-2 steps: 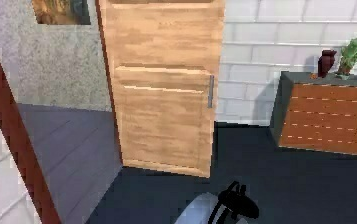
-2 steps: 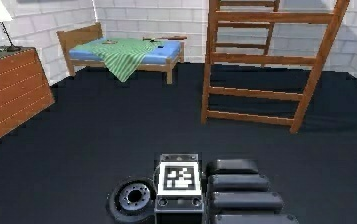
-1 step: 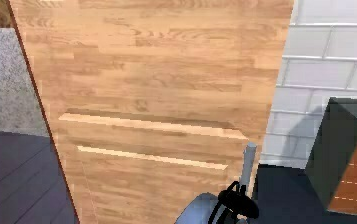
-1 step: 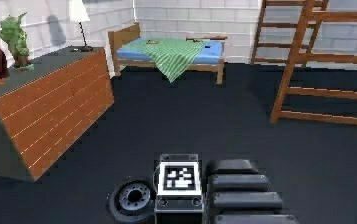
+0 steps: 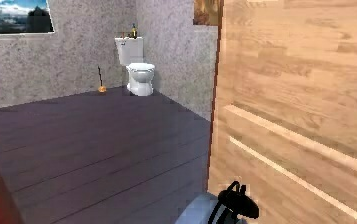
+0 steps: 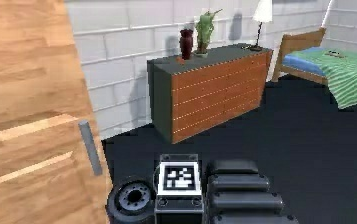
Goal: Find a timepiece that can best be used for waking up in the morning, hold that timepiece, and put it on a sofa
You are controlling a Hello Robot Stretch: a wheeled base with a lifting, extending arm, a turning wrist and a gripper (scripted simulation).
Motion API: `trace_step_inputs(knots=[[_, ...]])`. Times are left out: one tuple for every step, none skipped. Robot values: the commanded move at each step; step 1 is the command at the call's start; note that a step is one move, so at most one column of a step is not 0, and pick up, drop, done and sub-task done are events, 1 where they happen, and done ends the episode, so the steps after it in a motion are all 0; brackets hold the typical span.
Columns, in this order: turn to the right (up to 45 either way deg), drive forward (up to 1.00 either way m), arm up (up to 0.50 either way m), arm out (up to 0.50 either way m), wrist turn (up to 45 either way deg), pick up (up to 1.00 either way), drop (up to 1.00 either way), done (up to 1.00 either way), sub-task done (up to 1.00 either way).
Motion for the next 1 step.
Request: trace_step_inputs(knots=[[-3.0,0.00,0.00,0.00,0.0,0.00,0.00,0.00,0.00]])
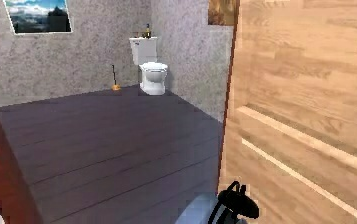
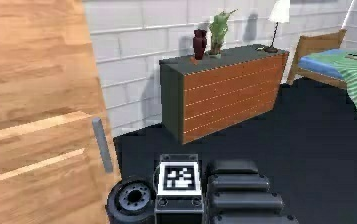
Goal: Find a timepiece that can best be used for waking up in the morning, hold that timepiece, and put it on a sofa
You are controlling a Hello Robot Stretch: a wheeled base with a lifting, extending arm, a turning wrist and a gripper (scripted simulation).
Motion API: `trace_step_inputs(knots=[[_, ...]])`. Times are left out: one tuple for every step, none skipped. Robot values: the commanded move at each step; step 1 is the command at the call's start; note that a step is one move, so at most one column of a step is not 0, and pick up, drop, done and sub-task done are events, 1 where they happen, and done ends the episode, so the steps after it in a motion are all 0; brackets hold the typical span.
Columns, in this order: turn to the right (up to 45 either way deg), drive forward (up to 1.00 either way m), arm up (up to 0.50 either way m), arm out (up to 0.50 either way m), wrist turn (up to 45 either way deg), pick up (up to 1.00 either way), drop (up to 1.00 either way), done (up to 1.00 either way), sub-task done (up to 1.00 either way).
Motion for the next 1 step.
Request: trace_step_inputs(knots=[[0.0,0.65,0.00,0.00,0.0,0.00,0.00,0.00,0.00]])
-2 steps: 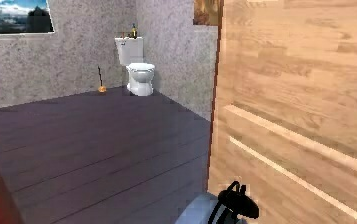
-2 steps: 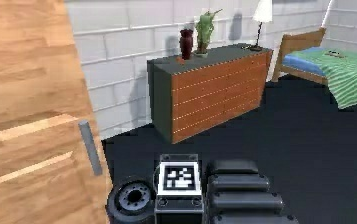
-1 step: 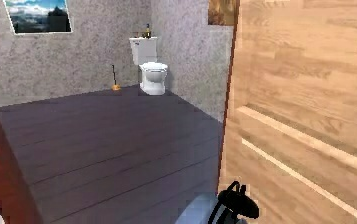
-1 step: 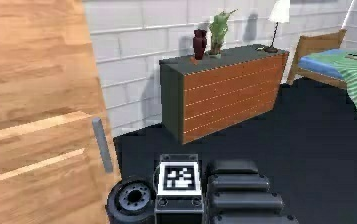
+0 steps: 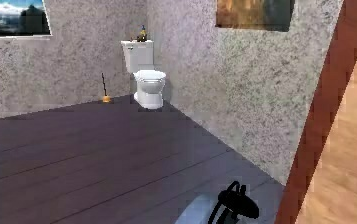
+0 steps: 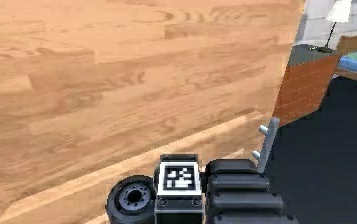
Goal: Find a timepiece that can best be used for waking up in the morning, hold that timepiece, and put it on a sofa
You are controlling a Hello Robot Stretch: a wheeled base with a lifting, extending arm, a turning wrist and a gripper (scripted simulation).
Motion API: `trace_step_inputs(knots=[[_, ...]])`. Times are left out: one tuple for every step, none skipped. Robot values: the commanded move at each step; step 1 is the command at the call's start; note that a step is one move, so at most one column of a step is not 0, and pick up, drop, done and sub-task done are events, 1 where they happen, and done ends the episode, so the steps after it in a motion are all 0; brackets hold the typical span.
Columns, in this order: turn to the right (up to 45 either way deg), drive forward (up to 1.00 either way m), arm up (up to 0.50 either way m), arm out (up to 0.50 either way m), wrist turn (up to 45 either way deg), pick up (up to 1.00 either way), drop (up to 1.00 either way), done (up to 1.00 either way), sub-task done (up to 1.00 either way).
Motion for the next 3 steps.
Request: trace_step_inputs(knots=[[-30.0,0.00,0.00,0.00,0.0,0.00,0.00,0.00,0.00],[0.0,0.45,0.00,0.00,0.0,0.00,0.00,0.00,0.00],[-45.0,0.00,0.00,0.00,0.0,0.00,0.00,0.00,0.00]])
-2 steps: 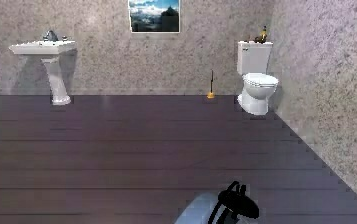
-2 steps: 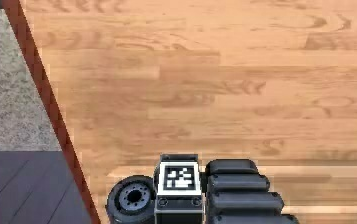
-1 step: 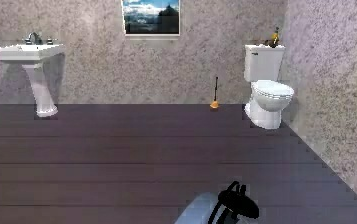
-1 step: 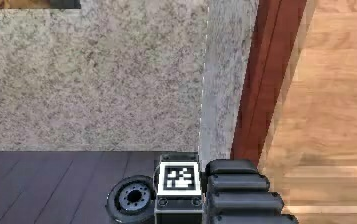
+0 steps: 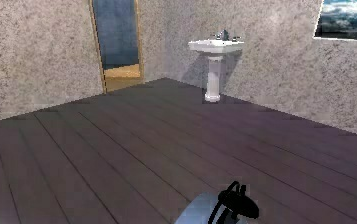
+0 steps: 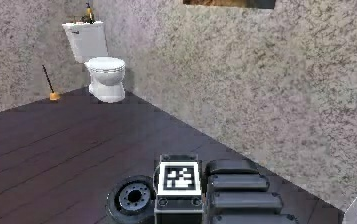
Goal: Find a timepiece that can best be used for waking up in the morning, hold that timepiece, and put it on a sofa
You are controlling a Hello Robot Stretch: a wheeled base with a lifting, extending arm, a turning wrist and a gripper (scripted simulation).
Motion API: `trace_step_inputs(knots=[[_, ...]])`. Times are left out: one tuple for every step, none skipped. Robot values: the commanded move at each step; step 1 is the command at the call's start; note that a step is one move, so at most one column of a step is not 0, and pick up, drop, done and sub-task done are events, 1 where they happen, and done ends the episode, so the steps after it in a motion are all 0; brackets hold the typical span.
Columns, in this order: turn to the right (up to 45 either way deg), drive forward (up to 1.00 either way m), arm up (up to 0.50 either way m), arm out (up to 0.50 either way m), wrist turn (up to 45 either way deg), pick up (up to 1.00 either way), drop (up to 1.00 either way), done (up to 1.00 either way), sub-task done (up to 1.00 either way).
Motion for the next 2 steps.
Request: trace_step_inputs(knots=[[-15.0,0.00,0.00,0.00,0.0,0.00,0.00,0.00,0.00],[0.0,0.35,0.00,0.00,0.0,0.00,0.00,0.00,0.00]])
